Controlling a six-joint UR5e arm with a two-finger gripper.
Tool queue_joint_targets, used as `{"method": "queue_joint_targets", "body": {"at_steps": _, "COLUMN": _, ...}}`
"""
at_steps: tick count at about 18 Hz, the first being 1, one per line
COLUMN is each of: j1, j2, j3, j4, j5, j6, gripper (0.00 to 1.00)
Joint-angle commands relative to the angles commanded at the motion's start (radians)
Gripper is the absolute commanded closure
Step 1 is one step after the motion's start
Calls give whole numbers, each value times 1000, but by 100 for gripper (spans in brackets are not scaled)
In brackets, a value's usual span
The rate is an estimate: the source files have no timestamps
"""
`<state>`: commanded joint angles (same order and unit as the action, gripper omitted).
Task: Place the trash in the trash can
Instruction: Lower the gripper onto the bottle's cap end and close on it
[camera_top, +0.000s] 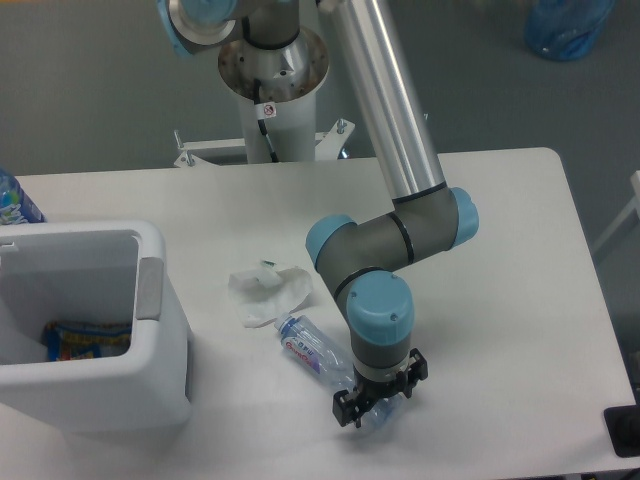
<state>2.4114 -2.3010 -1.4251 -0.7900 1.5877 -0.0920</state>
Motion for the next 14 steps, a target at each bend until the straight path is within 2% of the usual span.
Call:
{"method": "queue_joint_targets", "body": {"at_steps": 9, "j1": -2, "j2": 8, "j3": -2, "j4": 0, "j5": 2, "j6": 2, "gripper": 41}}
{"method": "queue_joint_targets", "body": {"at_steps": 14, "j1": -2, "j2": 11, "j3": 5, "j4": 0, "j5": -2, "j6": 3, "gripper": 41}}
